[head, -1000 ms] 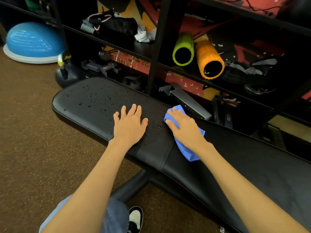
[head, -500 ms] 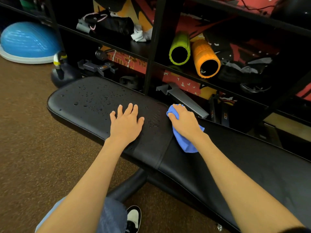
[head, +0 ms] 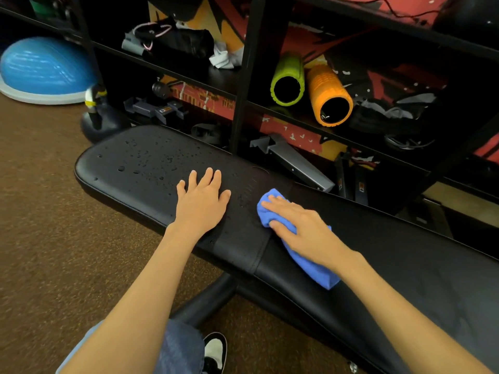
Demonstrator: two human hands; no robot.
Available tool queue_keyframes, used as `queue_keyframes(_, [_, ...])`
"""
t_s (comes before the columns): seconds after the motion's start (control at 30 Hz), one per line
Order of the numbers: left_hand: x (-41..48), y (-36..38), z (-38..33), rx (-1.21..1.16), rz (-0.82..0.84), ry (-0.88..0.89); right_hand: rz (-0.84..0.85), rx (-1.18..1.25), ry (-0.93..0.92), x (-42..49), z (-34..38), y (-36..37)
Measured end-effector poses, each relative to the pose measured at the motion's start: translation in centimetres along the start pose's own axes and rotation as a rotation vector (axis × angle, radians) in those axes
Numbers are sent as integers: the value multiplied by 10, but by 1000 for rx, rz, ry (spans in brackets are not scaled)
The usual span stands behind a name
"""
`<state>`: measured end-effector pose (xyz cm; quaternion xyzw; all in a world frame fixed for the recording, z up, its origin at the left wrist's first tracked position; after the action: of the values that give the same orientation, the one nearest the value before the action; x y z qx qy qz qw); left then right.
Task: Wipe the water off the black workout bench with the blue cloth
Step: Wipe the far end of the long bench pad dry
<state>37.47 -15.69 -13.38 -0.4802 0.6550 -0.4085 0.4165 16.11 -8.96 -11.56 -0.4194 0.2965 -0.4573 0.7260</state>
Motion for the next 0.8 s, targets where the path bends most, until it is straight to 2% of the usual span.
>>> queue_keyframes(0.17, [-2,1,1,3,1,-1,-73,-1,269,50,-23,-17])
queue_keyframes(0.27, [-3,0,-1,1,3,-2,-76,-36,339,80,-23,-14])
queue_keyframes(0.4, [0,0,-1,13,2,-13,-58,-33,272,69,9,-3])
queue_keyframes(0.63, [-2,0,0,12,19,4,7,-24,11,-6,27,19])
queue_keyframes(0.73, [-3,-2,2,17,28,19,-32,5,32,-9,13,9])
queue_keyframes(0.8, [-3,-2,2,21,26,26,-63,8,113,6,3,-2])
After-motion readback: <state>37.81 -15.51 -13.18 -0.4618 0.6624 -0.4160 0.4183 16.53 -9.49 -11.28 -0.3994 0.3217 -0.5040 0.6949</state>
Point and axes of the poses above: each hand's wrist, its own x-axis towards the middle knuckle, its own y-axis out of the palm, z = x × y, the point moved 1 cm from there along x, towards the middle knuckle, and after that the axes turned 9 degrees about z, right-handed, at the moved point
